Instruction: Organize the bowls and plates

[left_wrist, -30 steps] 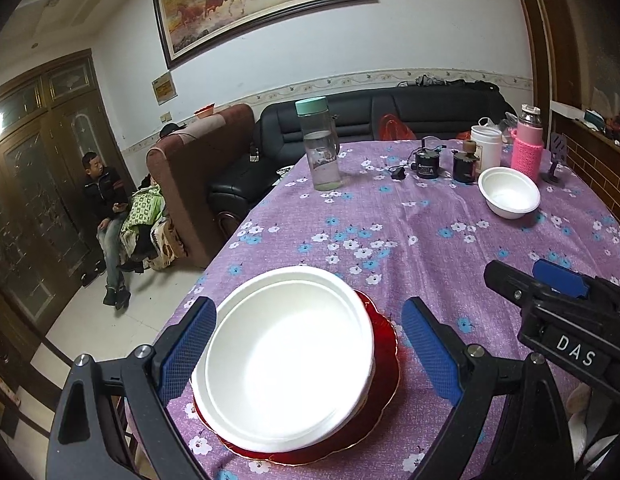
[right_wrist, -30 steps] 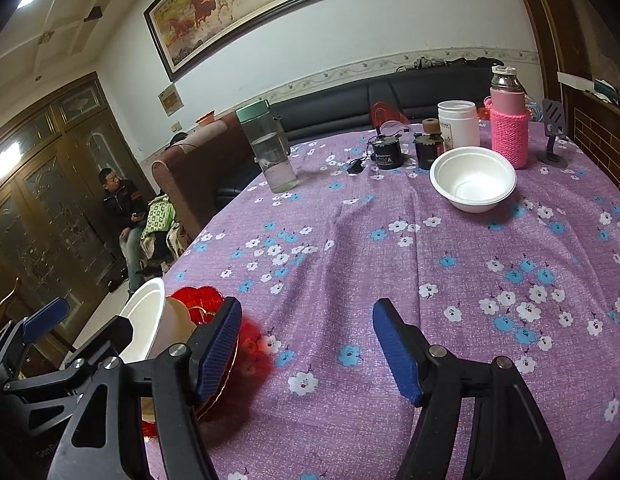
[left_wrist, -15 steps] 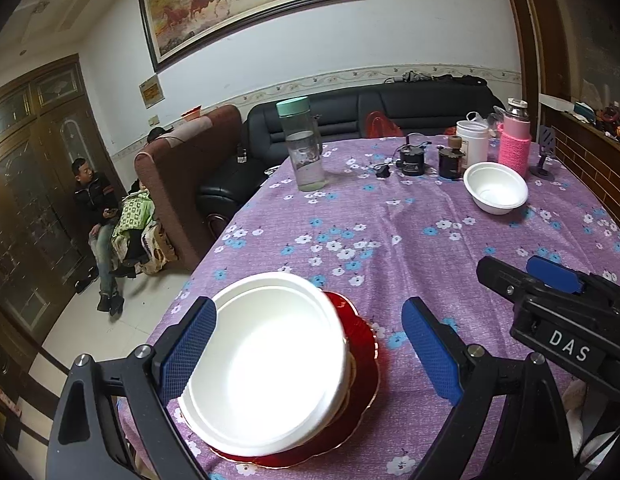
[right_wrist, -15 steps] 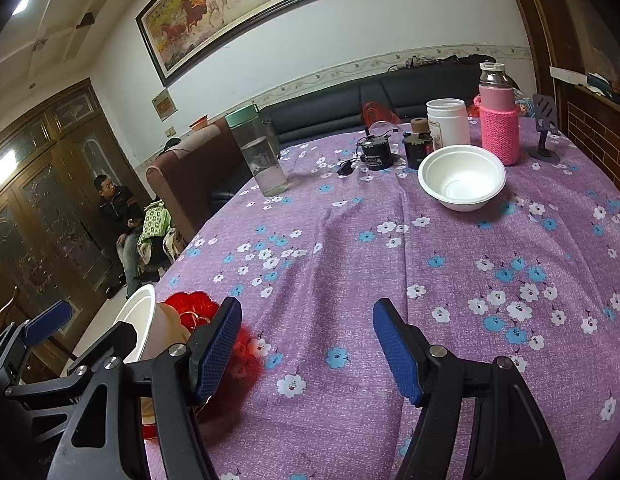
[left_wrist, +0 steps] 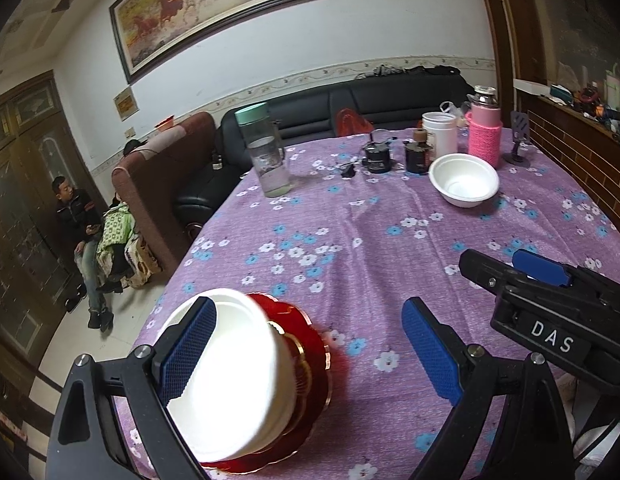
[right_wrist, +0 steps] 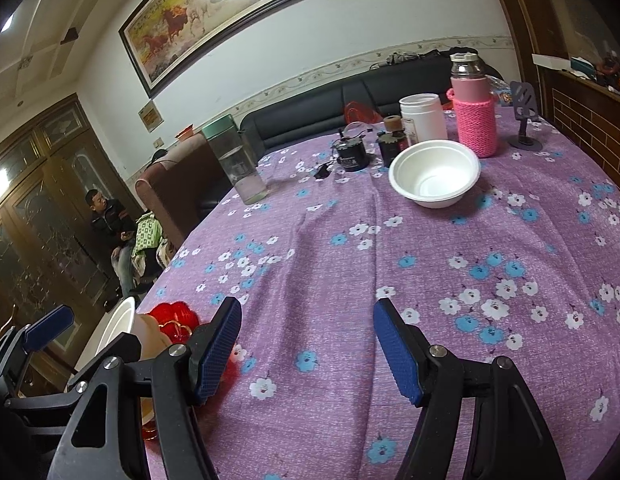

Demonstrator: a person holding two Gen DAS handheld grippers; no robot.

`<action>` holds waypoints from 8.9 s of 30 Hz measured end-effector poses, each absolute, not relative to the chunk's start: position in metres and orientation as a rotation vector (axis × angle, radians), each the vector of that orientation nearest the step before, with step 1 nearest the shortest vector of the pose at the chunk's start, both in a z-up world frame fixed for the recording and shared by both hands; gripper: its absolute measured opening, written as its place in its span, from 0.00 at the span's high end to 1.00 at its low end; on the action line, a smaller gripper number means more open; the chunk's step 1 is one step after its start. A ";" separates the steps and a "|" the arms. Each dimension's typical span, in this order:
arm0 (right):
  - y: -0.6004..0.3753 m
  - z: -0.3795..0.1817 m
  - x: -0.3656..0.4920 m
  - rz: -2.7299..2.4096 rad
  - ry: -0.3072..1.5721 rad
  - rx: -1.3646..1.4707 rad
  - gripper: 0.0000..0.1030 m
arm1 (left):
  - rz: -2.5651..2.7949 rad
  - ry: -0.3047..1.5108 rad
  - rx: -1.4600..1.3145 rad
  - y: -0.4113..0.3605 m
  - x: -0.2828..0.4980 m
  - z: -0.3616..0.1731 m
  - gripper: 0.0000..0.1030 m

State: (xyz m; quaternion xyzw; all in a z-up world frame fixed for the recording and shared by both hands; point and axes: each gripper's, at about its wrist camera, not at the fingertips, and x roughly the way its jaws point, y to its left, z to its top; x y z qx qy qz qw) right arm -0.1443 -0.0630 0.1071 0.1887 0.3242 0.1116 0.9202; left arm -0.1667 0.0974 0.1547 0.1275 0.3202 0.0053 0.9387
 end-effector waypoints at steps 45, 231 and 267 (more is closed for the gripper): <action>-0.240 0.034 0.063 -0.026 0.799 0.557 0.30 | -0.192 1.057 -0.124 -0.044 0.163 0.066 0.16; 0.098 0.145 -0.195 0.464 0.562 0.038 0.20 | 0.319 0.487 -0.148 0.249 -0.224 0.180 0.00; 0.133 0.133 -0.184 0.442 0.625 -0.071 0.17 | 0.343 0.618 -0.217 0.276 -0.206 0.152 0.00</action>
